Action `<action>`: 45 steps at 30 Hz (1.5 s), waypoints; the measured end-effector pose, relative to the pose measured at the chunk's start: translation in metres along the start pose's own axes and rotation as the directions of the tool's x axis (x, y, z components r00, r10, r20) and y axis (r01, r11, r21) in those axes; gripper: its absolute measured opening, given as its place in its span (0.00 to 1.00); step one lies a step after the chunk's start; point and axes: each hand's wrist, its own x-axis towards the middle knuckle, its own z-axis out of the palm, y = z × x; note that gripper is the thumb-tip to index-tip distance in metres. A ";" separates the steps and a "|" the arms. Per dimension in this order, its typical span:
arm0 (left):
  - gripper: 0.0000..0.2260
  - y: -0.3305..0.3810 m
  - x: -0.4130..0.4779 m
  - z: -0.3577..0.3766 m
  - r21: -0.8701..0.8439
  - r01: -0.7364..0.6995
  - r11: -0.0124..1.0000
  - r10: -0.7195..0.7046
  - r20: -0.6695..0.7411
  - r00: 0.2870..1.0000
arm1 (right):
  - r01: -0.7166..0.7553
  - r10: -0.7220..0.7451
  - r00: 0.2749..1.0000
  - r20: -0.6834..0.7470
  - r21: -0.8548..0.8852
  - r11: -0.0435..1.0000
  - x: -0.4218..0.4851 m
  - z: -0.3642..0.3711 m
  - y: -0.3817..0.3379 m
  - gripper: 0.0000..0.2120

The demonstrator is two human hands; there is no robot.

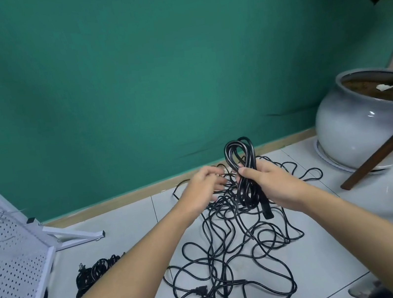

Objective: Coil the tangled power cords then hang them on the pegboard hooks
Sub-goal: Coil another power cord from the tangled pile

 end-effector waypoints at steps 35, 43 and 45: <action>0.05 0.002 -0.011 0.001 0.517 -0.562 0.645 0.604 0.105 0.790 | -0.001 0.021 0.998 0.065 -0.284 0.959 -0.017 -0.007 -0.016 0.11; 0.13 0.002 -0.015 -0.007 0.677 -0.601 0.425 0.719 0.151 0.679 | -0.096 0.109 0.965 0.237 -0.068 0.993 -0.014 -0.009 -0.010 0.09; 0.17 0.001 -0.015 -0.008 0.686 -0.563 0.461 0.689 0.122 0.714 | -0.075 0.092 0.967 0.237 -0.081 0.994 -0.013 -0.009 -0.009 0.10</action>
